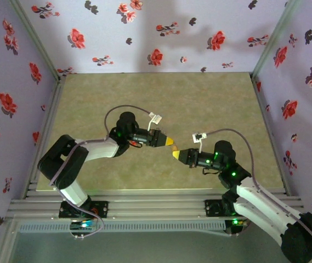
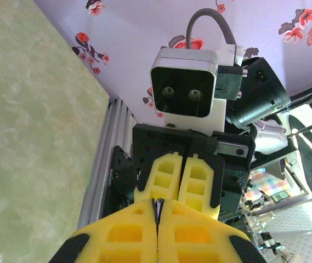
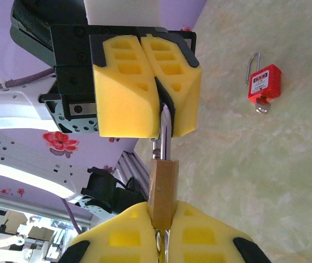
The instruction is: Lock with the key
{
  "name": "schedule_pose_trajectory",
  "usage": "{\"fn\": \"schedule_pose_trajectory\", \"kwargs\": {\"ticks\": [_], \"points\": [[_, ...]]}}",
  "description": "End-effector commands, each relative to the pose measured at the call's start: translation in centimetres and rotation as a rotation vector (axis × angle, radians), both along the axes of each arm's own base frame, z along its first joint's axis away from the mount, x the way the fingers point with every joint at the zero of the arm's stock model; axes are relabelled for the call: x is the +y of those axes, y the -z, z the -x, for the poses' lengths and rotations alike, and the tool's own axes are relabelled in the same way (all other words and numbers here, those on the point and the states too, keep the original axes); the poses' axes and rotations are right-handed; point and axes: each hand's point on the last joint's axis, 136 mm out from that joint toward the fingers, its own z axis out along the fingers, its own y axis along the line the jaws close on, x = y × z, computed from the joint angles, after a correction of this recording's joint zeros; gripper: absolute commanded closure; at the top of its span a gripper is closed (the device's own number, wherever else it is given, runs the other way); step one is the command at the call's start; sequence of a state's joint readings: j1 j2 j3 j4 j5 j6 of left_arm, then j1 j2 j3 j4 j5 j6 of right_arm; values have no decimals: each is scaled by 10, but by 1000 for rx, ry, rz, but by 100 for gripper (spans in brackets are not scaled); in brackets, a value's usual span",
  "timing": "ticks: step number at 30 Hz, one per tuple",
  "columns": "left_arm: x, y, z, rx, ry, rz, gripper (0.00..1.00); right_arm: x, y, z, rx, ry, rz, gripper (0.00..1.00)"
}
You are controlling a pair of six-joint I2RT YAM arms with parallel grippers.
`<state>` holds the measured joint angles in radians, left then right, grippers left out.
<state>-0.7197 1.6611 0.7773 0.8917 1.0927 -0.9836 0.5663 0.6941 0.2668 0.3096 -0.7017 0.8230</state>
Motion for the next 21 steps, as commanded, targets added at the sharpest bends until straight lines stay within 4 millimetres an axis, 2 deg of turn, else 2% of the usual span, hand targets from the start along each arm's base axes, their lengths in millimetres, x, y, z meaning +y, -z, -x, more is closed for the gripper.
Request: {"fn": "schedule_pose_trajectory", "kwargs": {"ticks": [1,10,21], "points": [[-1,-7,5,-52,15,14,100,0,-22,1,-71,-12,-68,100],[0,-13,18,-113,38,56,100,4,-35,6,-77,-52,-144,100],[0,-20,32,-165,72,128,100,4,-52,-2,-113,-31,-178,100]]}}
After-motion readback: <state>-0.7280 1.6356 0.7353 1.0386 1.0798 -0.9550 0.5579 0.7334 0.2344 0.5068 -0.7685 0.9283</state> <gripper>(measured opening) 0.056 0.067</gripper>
